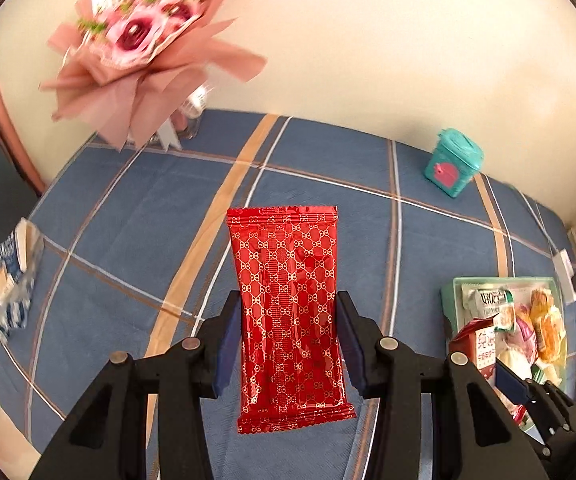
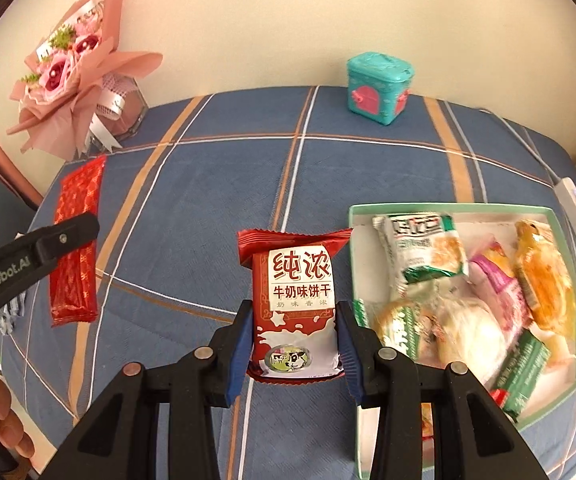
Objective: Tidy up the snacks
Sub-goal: 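Lift the red wrapper and milk biscuit packet and carry both over the tray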
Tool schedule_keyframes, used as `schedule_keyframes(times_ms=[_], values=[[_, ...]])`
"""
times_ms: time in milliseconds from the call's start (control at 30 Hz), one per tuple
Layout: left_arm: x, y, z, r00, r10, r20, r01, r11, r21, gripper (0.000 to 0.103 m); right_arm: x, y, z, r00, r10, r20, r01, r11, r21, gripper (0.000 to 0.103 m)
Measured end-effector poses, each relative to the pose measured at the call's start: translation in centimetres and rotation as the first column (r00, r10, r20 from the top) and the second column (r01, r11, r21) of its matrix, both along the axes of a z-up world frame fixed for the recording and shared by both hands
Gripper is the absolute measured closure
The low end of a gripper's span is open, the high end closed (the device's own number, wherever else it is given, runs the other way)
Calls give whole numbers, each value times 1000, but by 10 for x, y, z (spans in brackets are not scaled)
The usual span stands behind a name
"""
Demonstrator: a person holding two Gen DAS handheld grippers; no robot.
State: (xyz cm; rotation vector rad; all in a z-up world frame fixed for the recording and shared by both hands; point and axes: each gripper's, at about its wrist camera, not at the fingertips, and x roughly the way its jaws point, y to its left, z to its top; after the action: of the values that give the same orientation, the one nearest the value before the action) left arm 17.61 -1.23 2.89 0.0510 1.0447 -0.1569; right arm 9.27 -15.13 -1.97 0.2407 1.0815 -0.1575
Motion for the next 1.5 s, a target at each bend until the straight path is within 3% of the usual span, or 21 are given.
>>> schedule_keyframes(times_ms=[533, 900, 1200, 1500], values=[[-21, -66, 10, 987, -156, 30, 155, 987, 30, 56, -48, -33, 24, 991, -106, 76, 99, 990, 100, 61], [-35, -105, 11, 972, -234, 33, 232, 971, 51, 56, -65, -87, 31, 969, -229, 89, 211, 961, 177, 61], [-57, -154, 18, 939, -341, 47, 338, 938, 72, 56, -86, -140, 31, 929, -361, 83, 339, 919, 199, 61], [-83, -204, 5, 892, -452, 20, 449, 890, 80, 56, -103, -174, 27, 900, -432, 64, 416, 892, 175, 61]])
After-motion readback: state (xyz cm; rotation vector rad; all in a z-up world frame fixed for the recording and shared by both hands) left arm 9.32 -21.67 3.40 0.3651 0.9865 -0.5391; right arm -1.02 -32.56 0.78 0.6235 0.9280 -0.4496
